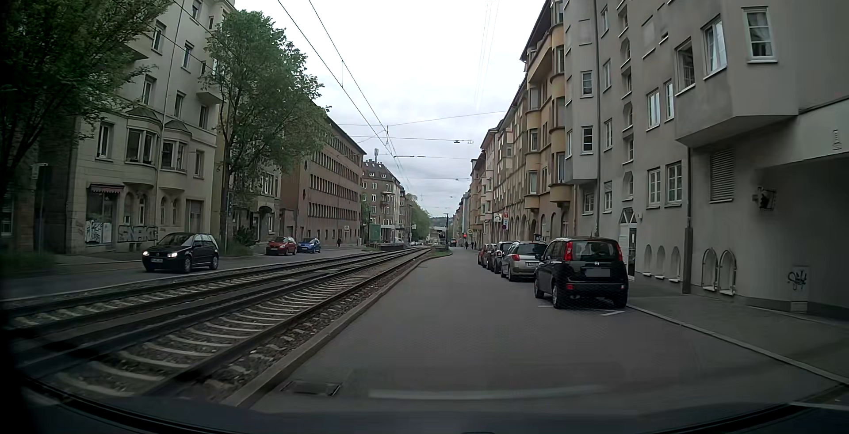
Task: Follow the waypoints while adhering to traffic rules and regulations
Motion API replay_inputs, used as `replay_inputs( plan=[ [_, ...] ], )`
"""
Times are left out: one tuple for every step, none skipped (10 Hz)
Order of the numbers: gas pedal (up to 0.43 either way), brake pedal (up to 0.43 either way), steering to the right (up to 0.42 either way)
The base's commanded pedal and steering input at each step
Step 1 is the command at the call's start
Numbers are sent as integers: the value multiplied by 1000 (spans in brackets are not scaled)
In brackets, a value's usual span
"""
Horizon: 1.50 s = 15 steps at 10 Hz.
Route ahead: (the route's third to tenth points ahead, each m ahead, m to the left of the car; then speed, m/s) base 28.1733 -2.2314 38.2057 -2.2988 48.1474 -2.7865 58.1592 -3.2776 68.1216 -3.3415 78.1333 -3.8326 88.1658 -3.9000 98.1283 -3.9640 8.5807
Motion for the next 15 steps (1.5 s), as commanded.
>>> replay_inputs(
  plan=[
    [59,0,4],
    [67,0,4],
    [67,0,4],
    [67,0,4],
    [67,0,4],
    [67,0,4],
    [67,0,3],
    [67,0,-1],
    [67,0,-1],
    [67,0,1],
    [67,0,1],
    [67,0,1],
    [67,0,1],
    [67,0,2],
    [67,0,3]
  ],
)
